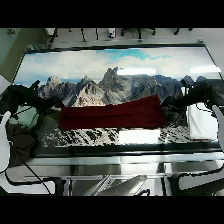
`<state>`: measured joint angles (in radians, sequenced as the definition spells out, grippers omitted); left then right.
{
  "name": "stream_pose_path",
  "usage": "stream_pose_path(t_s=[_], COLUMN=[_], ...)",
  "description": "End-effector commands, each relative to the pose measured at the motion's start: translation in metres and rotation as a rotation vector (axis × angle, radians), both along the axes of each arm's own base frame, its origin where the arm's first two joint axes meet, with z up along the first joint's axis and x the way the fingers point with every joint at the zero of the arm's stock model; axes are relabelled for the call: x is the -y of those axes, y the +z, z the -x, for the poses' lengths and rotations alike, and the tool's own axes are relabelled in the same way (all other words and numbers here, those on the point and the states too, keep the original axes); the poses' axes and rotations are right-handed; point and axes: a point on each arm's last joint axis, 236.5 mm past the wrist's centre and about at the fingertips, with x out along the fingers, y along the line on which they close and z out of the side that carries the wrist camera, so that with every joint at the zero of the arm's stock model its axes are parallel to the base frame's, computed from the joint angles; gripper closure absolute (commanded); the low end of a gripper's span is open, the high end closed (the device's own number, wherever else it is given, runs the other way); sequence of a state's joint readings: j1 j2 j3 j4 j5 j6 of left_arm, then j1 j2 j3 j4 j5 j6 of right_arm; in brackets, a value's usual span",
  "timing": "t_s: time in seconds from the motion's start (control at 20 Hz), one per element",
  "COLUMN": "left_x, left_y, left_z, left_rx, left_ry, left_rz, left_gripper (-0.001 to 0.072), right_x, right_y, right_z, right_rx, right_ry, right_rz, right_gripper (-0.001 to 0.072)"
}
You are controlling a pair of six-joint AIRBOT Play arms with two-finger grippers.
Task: Fold the shirts.
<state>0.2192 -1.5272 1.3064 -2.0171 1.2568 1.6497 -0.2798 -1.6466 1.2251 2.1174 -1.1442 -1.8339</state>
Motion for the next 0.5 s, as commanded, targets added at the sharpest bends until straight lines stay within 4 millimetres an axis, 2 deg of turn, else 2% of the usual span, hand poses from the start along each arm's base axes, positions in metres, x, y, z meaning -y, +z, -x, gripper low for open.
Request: stream_pose_path(t_s=[0.0,0.15,0.25,0.3,0.35,0.4,0.45], left_x=[-0.014,-0.013,-0.005,0.000,0.008,0.018,0.030], left_y=[0.034,0.065,0.086,0.093,0.100,0.106,0.112], left_z=[0.000,0.001,0.001,0.001,0.001,0.000,-0.002], left_rx=[0.080,0.158,0.214,0.236,0.259,0.283,0.310], left_ry=[0.033,0.032,0.028,0.019,0.000,-0.025,-0.049], left_rz=[-0.016,-0.034,-0.026,-0.025,-0.031,-0.034,-0.035], left_gripper=[0.0009,0.0010,0.0014,0.0137,0.0368,0.0544,0.0598], right_x=[-0.017,-0.028,-0.037,-0.042,-0.046,-0.048,-0.050], right_y=[-0.011,-0.030,-0.040,-0.044,-0.047,-0.050,-0.050], right_z=[0.002,0.005,0.005,0.003,0.000,-0.003,-0.007], right_rx=[-0.032,-0.075,-0.094,-0.093,-0.086,-0.076,-0.057], right_ry=[0.015,0.022,0.019,0.017,0.020,0.022,0.023], right_rz=[-0.127,-0.161,-0.184,-0.190,-0.191,-0.186,-0.183], right_gripper=[0.0007,0.0007,0.0019,0.0071,0.0317,0.0603,0.0687])
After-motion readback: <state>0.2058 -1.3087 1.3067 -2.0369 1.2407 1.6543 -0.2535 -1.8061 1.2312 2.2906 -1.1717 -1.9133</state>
